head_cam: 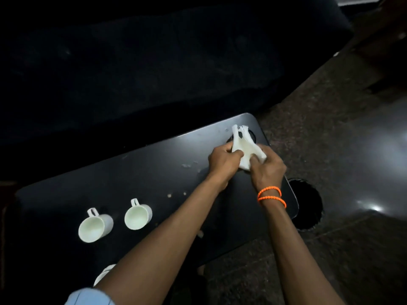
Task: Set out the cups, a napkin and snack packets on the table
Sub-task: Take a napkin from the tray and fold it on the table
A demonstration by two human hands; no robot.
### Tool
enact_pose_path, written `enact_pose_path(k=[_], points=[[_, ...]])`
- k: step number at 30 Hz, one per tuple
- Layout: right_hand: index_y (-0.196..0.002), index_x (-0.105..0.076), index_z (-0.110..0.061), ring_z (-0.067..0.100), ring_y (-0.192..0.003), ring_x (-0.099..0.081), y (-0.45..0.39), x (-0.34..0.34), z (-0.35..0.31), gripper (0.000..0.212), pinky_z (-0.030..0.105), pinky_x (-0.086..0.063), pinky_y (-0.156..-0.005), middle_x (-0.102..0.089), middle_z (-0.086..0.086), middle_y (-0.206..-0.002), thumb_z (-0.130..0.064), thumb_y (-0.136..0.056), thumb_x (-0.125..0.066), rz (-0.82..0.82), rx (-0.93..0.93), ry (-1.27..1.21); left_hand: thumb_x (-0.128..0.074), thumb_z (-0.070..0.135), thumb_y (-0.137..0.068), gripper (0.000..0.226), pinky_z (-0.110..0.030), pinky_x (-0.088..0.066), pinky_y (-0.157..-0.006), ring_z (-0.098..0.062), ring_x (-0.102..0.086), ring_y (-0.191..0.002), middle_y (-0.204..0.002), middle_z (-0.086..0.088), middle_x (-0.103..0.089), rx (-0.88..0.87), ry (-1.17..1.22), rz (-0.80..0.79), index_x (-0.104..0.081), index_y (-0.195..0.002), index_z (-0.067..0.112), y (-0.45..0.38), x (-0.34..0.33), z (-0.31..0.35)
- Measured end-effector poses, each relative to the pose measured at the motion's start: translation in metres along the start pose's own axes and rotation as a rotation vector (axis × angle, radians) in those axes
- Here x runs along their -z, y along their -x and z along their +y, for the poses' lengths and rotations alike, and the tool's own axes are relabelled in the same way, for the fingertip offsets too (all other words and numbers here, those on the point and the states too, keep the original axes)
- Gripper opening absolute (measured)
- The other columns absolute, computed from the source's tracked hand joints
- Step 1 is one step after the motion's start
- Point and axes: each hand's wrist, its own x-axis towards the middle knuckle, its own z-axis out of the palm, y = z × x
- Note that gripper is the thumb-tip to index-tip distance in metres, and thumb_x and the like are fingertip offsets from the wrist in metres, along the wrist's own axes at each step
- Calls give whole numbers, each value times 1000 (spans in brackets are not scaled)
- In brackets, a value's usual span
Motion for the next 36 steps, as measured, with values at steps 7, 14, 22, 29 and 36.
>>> enact_pose_path(k=[7, 14, 22, 29, 36], points=[[-105, -77, -9, 36, -96, -69, -45, -9, -5, 32, 26, -45, -72, -76, 18, -101, -2, -79, -60, -60, -44, 189, -63, 7, -87, 18, -28, -63, -54, -12, -75, -68, -91, -6, -77, 165, 10, -3, -77, -81, 18, -43, -22, 4], [-118, -68, -8, 34, -105, -66, -74, -17, -7, 43, 25, -39, -76, -67, 19, -118, -31, -83, -77, -85, -4, 276, -62, 34, -97, 29, -32, -65, -62, -26, -77, -54, -85, -8, -79, 234, 92, 154, -70, -86, 8, -72, -15, 8], [-112, -71, -11, 25, -109, -65, -72, -26, 20, 56, 29, -45, -89, -71, 9, -114, -62, -93, -58, 70, -195, 0, -48, 53, -99, 45, -47, -66, -83, -26, -75, -64, -98, -16, -78, 190, 69, 250, -67, -86, 14, -97, -5, -18], [-127, -69, -27, 27, -113, -67, -76, -38, 24, 71, 45, -62, -79, -67, 3, -128, -79, -91, -36, -154, -559, -463, -25, 72, -102, 69, -53, -42, -118, -25, -46, -148, -160, -1, -50, 116, 28, -131, -52, -152, 32, -106, -6, -30], [-88, -74, -24, 26, -102, -73, -72, -44, 29, 66, 39, -64, -73, -75, 4, -107, -78, -92, -36, -85, -572, -511, -22, 71, -104, 71, -48, -47, -115, -29, -52, -142, -161, -3, -49, 111, 75, -225, -50, -153, 29, -100, 1, -47]])
